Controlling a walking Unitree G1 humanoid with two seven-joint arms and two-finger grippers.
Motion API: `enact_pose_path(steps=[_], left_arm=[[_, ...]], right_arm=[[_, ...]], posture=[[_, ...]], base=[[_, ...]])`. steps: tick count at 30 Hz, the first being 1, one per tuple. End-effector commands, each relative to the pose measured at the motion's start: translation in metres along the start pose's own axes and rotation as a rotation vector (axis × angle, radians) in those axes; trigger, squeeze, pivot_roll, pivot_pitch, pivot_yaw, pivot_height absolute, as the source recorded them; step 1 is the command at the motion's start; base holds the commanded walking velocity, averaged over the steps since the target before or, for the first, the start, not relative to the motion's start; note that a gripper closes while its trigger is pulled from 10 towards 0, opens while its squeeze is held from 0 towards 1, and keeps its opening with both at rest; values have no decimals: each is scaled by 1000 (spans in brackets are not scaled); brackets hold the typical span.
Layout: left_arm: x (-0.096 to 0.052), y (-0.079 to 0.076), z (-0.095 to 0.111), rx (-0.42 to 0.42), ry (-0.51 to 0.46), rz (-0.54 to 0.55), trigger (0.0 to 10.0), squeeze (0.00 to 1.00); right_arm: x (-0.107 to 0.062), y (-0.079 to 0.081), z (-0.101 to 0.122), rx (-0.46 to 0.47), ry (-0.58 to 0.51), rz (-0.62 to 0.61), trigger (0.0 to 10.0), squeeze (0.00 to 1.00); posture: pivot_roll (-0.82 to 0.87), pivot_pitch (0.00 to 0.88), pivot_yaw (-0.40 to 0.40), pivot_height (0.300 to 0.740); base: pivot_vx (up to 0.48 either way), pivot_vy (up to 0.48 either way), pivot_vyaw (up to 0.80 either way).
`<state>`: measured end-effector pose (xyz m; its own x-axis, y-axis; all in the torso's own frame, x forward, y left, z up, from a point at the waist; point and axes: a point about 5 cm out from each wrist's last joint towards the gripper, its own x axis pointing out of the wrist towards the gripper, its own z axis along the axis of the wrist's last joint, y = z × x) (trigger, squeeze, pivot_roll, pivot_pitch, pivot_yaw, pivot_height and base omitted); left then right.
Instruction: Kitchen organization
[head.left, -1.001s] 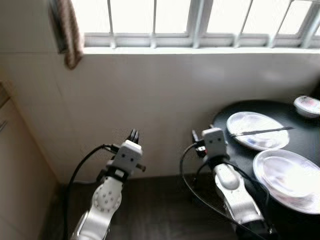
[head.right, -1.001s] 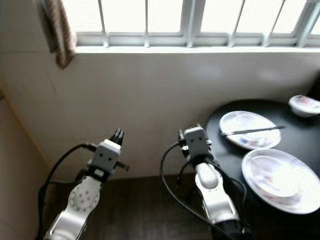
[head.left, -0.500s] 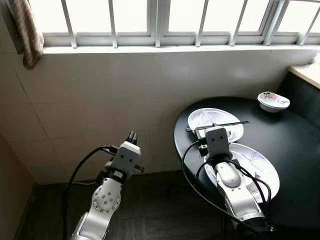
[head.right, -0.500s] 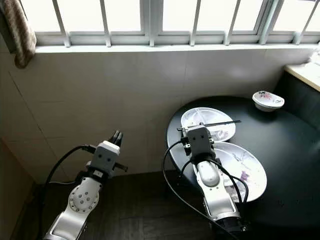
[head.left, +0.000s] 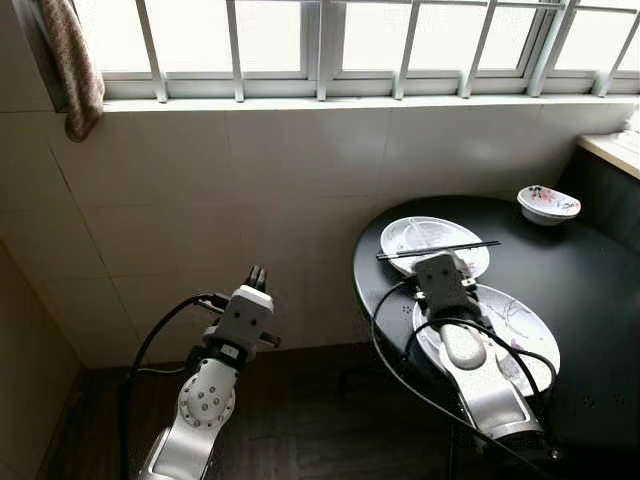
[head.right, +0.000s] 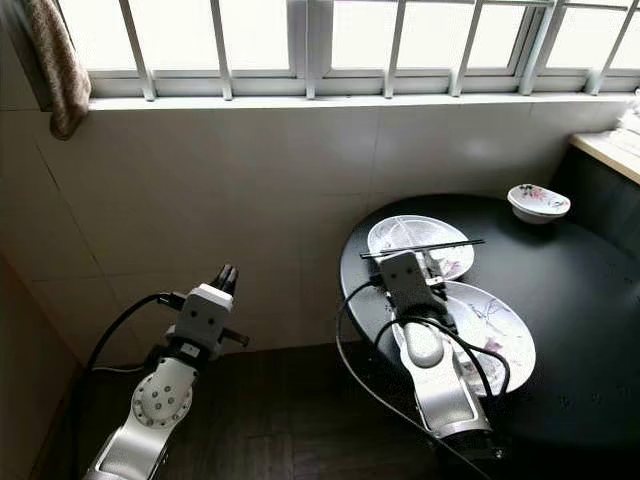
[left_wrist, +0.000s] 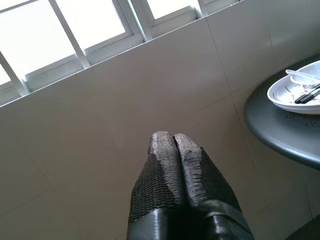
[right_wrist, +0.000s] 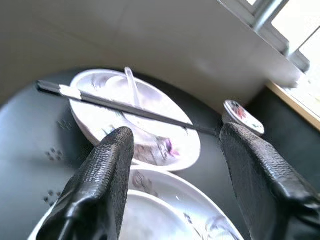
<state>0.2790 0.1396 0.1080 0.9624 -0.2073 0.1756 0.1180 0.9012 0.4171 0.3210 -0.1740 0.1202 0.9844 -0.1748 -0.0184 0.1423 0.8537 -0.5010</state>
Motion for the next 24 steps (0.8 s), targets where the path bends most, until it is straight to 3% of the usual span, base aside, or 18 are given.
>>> enact_pose_path(steps=[1, 7, 16, 24], left_arm=[[-1, -3, -1, -3, 4, -7, 10000, 0], [-1, -4, -4, -6, 9, -10, 10000, 0], [1, -6, -6, -9, 16, -20, 10000, 0], [1, -7, -8, -12, 22, -21, 10000, 0]], right_arm=[[-4, -4, -4, 1, 28, -18, 10000, 0], [-13, -3, -15, -5, 107, 14, 10000, 0], [-19, 2, -6, -24, 96, 179, 10000, 0], [-25, 2, -15, 16, 182, 253, 10000, 0]], posture=[[-73, 0, -38, 740], [-81, 0, -35, 740], [-97, 0, -33, 740], [-103, 0, -35, 740]], base=[[0, 0, 0], [0, 0, 0], [0, 0, 0], [0, 0, 0]])
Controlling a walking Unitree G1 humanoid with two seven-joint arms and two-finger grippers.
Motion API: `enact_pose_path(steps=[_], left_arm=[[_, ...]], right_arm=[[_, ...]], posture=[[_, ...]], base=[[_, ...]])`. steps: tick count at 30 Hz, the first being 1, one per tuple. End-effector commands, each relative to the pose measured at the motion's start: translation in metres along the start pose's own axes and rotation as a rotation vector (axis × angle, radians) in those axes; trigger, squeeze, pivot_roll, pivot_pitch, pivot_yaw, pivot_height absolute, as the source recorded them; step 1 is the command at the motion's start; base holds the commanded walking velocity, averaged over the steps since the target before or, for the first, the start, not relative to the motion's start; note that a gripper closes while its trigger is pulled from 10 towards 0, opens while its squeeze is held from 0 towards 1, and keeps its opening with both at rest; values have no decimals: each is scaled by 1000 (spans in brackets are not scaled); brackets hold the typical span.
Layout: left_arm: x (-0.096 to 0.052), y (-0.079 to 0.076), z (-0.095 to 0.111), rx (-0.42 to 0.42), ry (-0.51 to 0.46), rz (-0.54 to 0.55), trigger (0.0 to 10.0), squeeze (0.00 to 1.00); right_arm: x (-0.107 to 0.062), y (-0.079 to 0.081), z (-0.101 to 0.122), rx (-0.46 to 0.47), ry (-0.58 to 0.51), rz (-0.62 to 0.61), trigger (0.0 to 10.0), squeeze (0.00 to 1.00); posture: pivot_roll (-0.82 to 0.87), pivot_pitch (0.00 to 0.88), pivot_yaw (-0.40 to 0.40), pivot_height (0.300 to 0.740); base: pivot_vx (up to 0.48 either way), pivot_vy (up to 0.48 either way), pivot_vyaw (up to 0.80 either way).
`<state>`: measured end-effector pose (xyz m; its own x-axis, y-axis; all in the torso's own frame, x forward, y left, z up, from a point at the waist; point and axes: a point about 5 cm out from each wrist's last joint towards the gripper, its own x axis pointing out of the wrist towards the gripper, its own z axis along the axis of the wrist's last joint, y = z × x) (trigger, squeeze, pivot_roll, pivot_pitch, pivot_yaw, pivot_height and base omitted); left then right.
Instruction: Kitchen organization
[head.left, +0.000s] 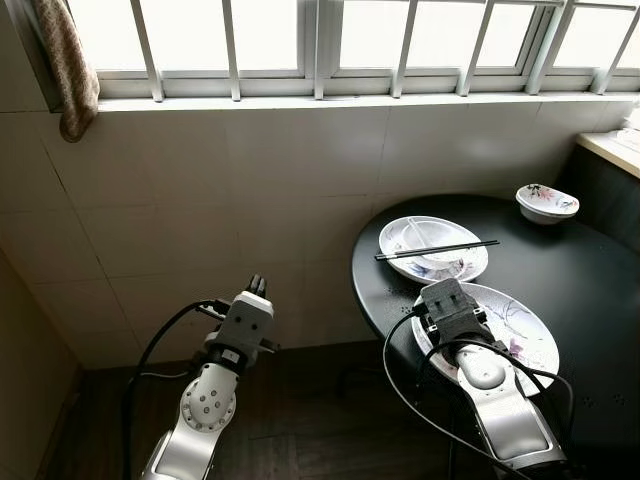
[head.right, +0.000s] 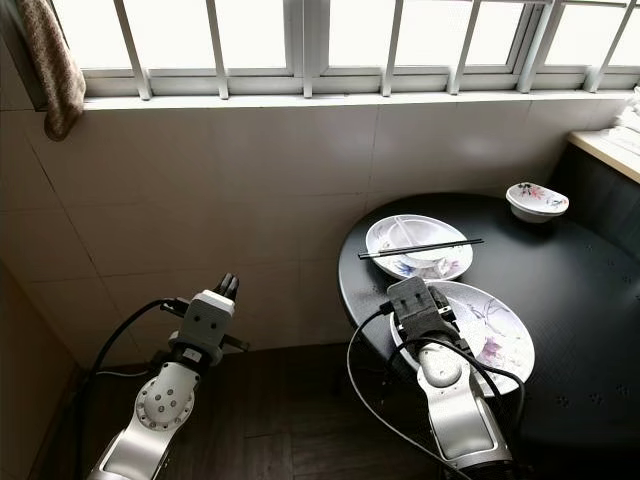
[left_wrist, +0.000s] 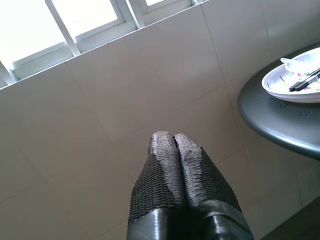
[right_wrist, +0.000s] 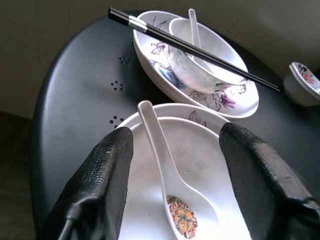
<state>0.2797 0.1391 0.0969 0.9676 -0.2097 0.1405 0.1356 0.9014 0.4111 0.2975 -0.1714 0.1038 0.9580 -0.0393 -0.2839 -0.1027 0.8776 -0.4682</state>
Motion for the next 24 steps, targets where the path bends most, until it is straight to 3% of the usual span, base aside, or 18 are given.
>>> enact_pose_path(steps=[1, 8, 17, 24], left_arm=[[2, -2, 2, -2, -10, -5, 10000, 0], [2, -2, 0, -3, -5, -3, 10000, 0], [3, -3, 0, -5, -5, -4, 10000, 0], [4, -2, -1, -1, -3, 0, 10000, 0]], right_arm=[[-3, -4, 0, 23, 12, 6, 10000, 0], [-6, -11, 3, 24, 26, 12, 10000, 0], [-3, -12, -12, 97, 122, 81, 10000, 0], [2, -26, -15, 69, 138, 48, 10000, 0]], posture=[[-103, 0, -35, 740], [-110, 0, -35, 740], [-106, 0, -35, 740], [-106, 0, -40, 740]], base=[[0, 0, 0], [0, 0, 0], [0, 0, 0], [0, 0, 0]])
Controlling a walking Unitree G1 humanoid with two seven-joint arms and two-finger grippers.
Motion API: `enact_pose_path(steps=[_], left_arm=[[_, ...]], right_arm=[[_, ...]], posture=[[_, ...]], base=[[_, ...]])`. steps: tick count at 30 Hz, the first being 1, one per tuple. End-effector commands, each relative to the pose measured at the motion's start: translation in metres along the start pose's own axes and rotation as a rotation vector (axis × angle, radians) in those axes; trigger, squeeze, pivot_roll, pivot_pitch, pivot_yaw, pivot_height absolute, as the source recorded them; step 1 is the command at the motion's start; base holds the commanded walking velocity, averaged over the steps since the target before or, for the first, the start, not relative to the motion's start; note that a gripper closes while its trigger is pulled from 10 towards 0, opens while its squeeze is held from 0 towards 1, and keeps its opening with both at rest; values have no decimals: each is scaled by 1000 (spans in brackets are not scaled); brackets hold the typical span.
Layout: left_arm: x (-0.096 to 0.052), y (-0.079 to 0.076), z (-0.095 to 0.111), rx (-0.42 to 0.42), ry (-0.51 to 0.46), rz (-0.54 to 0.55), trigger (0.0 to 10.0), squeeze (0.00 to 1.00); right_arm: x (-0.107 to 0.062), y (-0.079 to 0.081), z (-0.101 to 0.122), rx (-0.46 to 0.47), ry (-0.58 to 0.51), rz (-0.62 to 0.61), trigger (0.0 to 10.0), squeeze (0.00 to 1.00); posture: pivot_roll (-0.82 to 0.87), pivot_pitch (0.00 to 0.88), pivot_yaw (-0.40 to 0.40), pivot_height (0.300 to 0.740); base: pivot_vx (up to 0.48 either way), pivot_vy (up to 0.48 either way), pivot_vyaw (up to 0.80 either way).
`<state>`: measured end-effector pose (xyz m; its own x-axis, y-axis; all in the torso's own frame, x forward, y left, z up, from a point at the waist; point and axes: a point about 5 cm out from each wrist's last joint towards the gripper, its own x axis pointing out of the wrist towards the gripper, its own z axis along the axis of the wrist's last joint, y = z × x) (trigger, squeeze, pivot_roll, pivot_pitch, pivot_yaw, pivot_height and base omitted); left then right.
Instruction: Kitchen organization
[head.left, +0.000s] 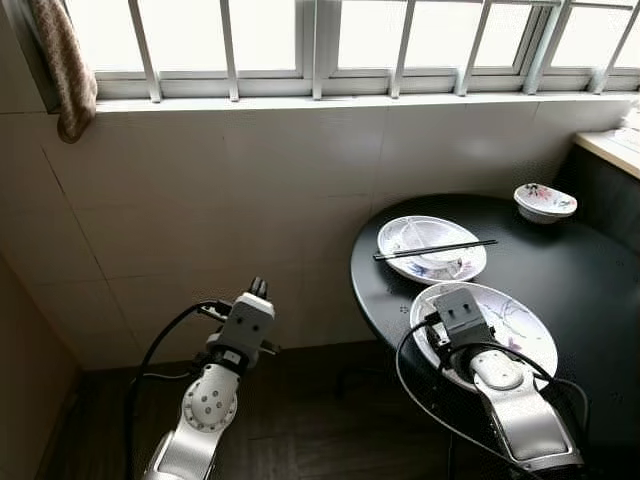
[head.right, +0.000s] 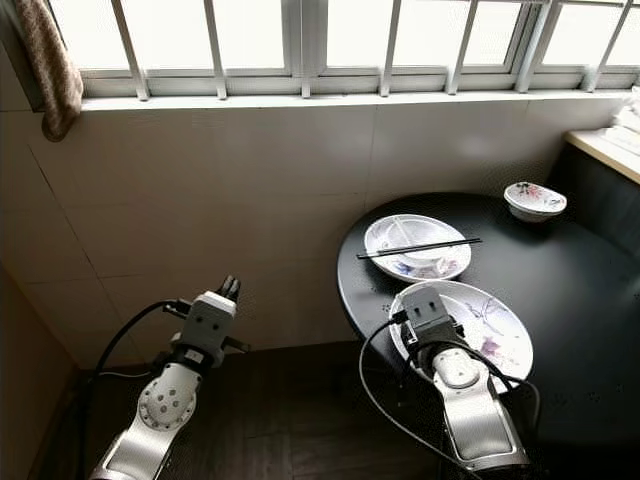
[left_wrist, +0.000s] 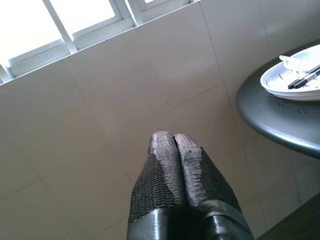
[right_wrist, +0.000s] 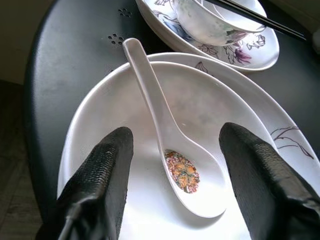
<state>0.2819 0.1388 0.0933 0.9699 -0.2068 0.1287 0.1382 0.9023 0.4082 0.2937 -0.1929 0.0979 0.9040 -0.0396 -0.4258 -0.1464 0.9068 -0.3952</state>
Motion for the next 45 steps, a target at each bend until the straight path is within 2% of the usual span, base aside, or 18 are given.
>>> enact_pose_path(steps=[1, 3, 6, 15, 19, 26, 33, 40, 45], left_arm=[[2, 0, 2, 2, -15, 2, 10000, 0], [2, -1, 2, 2, -12, 3, 10000, 0], [3, -1, 2, 2, -12, 3, 10000, 0], [4, -2, 1, 5, -12, -1, 10000, 0], [4, -1, 1, 7, -11, 1, 10000, 0], [3, -3, -1, 8, -8, -3, 10000, 0], [4, -2, -1, 13, -7, 1, 10000, 0], [3, -1, -3, 19, -3, -1, 10000, 0], [3, -1, -3, 22, -3, 1, 10000, 0]], right_arm=[[3, -10, 2, 12, 1, -19, 10000, 0], [6, -20, 0, 31, 16, -40, 10000, 0], [8, -24, 1, 48, 18, -47, 10000, 0], [17, -26, 1, 96, 36, -5, 10000, 0], [20, -28, 4, 69, 21, 2, 10000, 0], [29, -31, -4, 32, 47, 31, 10000, 0], [36, -30, -16, -11, 79, 174, 10000, 0], [42, -32, -28, -12, 131, 209, 10000, 0], [45, -32, -35, 94, 180, 255, 10000, 0]], posture=[[-106, 0, -40, 740], [-106, 0, -40, 740], [-106, 0, -39, 740], [-101, 0, -38, 740], [-99, 0, -40, 740], [-95, 0, -43, 740], [-88, 0, -46, 740], [-80, 0, -46, 740], [-74, 0, -48, 740]], base=[[0, 0, 0], [0, 0, 0], [0, 0, 0], [0, 0, 0], [0, 0, 0], [0, 0, 0], [0, 0, 0], [0, 0, 0], [0, 0, 0]])
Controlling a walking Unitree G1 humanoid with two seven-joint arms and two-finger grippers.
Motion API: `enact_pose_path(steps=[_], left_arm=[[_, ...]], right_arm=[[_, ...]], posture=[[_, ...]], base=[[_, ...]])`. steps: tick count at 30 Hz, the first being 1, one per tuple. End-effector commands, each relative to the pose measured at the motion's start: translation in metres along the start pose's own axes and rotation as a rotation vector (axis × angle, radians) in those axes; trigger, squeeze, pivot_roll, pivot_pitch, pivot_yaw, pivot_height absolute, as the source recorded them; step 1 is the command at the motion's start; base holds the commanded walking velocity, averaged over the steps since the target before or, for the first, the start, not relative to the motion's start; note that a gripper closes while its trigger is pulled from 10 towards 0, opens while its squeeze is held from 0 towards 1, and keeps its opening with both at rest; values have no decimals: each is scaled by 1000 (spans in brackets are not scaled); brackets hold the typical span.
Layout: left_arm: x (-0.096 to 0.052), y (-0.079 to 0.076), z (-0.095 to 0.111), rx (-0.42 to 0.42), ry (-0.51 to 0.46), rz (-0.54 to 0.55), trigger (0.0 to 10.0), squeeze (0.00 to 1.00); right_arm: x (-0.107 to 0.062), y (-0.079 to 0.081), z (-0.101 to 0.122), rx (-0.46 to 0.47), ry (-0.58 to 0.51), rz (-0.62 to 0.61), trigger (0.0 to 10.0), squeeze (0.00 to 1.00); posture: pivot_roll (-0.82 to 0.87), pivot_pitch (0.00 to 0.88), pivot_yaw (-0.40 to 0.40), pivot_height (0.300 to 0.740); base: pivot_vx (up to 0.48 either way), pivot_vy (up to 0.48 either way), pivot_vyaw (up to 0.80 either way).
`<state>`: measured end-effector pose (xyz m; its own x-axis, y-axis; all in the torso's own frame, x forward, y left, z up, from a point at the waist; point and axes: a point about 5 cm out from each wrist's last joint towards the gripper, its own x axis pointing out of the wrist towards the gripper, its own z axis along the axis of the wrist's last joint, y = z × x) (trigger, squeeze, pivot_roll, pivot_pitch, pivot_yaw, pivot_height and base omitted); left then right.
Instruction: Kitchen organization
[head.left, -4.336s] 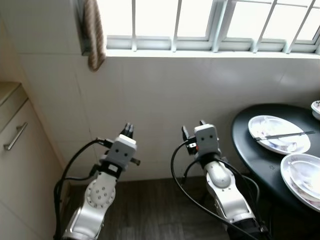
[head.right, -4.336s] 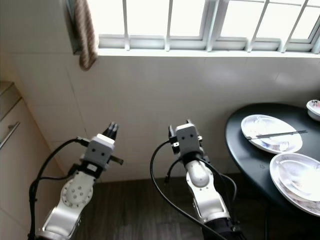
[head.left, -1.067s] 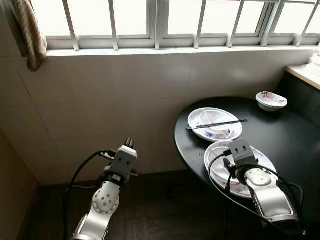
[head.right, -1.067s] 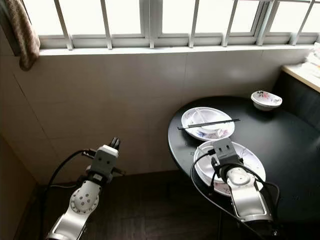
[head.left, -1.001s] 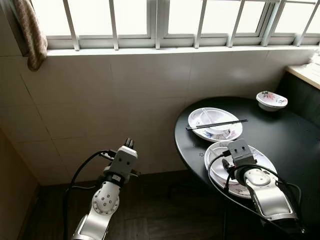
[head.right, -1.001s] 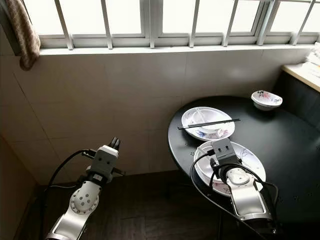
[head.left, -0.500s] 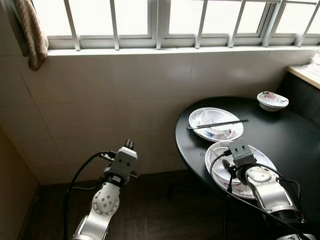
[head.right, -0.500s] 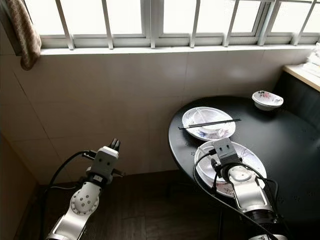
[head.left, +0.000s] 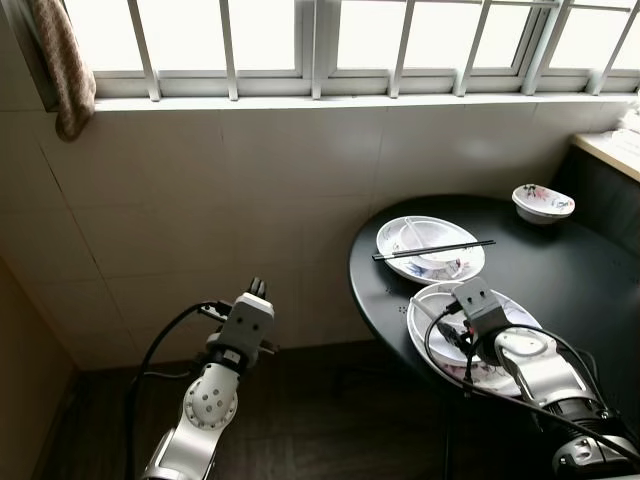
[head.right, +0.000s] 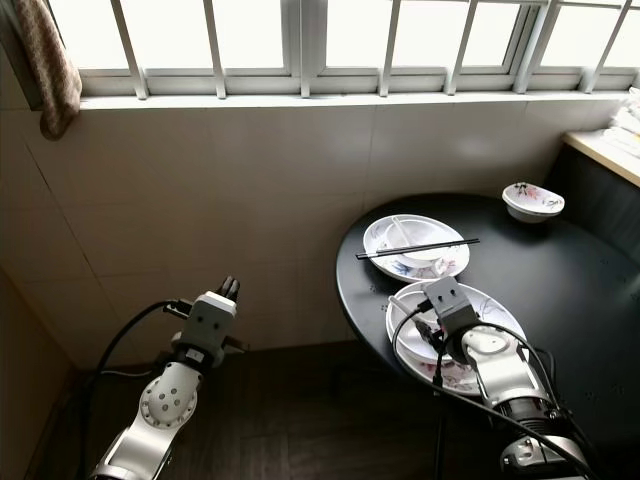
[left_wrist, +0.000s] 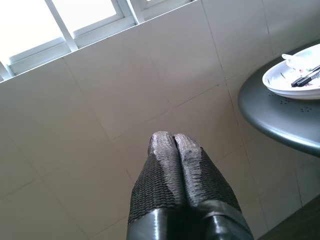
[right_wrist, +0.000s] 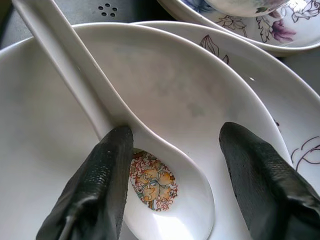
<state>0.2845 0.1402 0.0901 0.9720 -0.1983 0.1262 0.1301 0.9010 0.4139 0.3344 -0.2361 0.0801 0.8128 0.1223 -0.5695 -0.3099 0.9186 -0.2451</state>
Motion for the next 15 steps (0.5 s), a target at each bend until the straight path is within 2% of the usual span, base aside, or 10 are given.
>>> enact_pose_path(steps=[1, 2, 3, 4, 5, 6, 8, 15], left_arm=[[2, -1, 1, 16, -9, -5, 10000, 0], [2, -1, 1, 16, -9, -5, 10000, 0], [2, -1, 1, 18, -9, -4, 10000, 0], [2, -1, 1, 18, -9, -4, 10000, 0], [2, -1, 1, 18, -9, -5, 10000, 0], [1, -1, 1, 18, -8, -6, 10000, 0], [1, -2, 0, 18, -6, -9, 10000, 0], [1, -4, -1, 18, -1, -19, 10000, 0]], right_arm=[[2, 5, -21, 81, 89, 47, 9137, 0], [2, 5, -21, 81, 89, 47, 9137, 0], [3, 6, -23, 143, 99, 66, 3373, 0], [3, 6, -23, 143, 99, 66, 3373, 0], [4, 7, -25, 181, 105, 79, 0, 0], [5, 8, -27, 228, 116, 93, 0, 0], [5, 8, -28, 257, 118, 100, 0, 0], [6, 8, -27, 282, 113, 110, 0, 0]], posture=[[-72, 0, -50, 740], [-72, 0, -50, 740], [-71, 0, -50, 740], [-71, 0, -50, 740], [-71, 0, -50, 740], [-70, 0, -50, 740], [-70, 0, -49, 740], [-71, 0, -49, 740]], base=[[0, 0, 0], [0, 0, 0], [0, 0, 0], [0, 0, 0], [0, 0, 0], [0, 0, 0], [0, 0, 0], [0, 0, 0]])
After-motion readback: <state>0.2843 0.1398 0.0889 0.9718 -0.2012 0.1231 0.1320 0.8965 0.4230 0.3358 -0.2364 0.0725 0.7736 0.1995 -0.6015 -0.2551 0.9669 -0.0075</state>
